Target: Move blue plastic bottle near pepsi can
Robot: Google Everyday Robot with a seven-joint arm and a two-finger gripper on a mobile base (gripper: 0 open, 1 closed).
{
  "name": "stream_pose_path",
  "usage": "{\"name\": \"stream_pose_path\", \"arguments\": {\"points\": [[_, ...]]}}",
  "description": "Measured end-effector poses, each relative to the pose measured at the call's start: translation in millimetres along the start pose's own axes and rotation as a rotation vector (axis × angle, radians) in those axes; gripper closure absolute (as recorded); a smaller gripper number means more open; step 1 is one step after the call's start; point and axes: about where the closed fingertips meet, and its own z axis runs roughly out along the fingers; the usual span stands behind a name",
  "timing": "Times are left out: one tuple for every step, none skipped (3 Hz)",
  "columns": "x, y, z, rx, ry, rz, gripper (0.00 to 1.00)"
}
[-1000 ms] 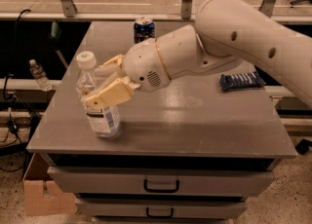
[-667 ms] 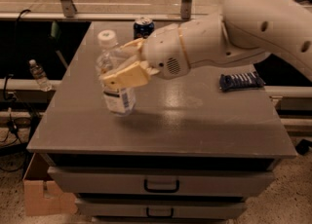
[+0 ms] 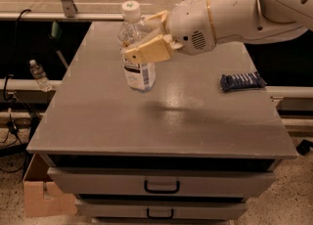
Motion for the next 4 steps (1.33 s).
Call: {"name": "stream_pose_path", "arguments": {"points": [[-1,-15,-3,0.031,0.016,-0.016,1.0],[2,-33,-8,0.072,0.029,-0.024,1.0],[10,-59,-13,0.121,0.03,-0.027,1.0],[16,-88,-15,0.154,0.024,-0.03,1.0]]}}
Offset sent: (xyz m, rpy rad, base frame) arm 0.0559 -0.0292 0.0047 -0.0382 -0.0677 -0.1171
